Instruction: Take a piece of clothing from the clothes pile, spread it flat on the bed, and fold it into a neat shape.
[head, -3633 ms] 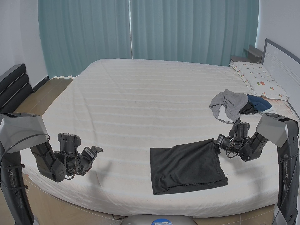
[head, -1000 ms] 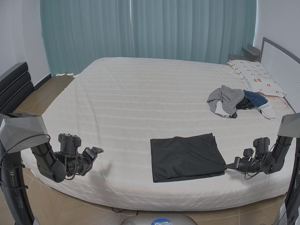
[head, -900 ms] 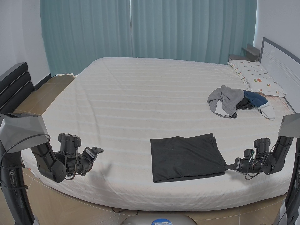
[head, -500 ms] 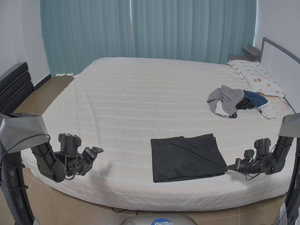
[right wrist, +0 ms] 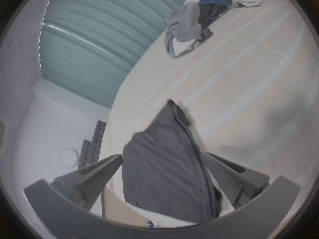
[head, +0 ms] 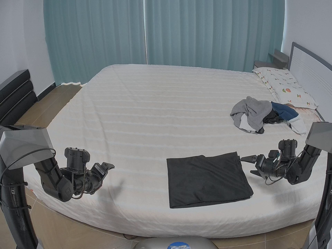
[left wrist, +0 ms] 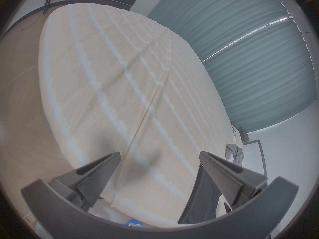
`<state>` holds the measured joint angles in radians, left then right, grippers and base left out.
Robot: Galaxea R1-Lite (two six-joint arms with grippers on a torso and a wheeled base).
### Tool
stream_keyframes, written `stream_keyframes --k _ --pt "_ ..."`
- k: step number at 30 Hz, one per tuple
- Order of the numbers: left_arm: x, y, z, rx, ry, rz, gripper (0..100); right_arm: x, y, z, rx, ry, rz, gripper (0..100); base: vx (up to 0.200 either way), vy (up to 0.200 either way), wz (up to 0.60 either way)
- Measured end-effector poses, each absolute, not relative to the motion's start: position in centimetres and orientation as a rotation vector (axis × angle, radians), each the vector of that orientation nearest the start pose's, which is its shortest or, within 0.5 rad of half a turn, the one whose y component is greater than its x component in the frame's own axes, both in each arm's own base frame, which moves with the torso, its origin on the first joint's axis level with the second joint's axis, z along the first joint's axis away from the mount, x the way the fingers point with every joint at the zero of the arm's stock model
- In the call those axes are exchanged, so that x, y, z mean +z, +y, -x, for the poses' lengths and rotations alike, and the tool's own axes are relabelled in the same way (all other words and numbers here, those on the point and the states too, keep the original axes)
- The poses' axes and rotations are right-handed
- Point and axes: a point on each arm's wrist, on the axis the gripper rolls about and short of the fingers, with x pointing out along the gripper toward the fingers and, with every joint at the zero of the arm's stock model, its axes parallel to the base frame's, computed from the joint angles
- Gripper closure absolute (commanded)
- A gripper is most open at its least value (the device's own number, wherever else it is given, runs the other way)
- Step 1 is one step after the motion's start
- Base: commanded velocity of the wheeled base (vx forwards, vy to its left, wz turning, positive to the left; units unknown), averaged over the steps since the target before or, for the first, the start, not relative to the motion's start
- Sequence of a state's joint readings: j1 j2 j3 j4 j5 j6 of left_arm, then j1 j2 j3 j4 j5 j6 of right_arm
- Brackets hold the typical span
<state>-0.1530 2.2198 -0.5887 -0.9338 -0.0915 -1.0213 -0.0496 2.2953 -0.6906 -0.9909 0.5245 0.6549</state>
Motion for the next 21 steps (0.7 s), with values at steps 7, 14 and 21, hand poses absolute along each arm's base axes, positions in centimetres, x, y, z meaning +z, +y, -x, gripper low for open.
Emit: stream_keyframes --k 7,14,21 --pt "-0.7 -5.2 -32.0 0.143 0.756 0.946 0 -0.5 1.2 -39.1 0.26 0.627 -0.773 0 0.0 0.0 0.0" --pt "-0.7 -5.2 -32.0 0.144 0.759 0.944 0 -2.4 2.3 -41.9 0.254 0.607 -0.765 0 0.0 0.0 0.0" --pt "-0.7 -5.2 -32.0 0.144 0.759 0.943 0 -3.9 2.6 -42.1 0.249 0.633 -0.764 0 0.0 0.0 0.0"
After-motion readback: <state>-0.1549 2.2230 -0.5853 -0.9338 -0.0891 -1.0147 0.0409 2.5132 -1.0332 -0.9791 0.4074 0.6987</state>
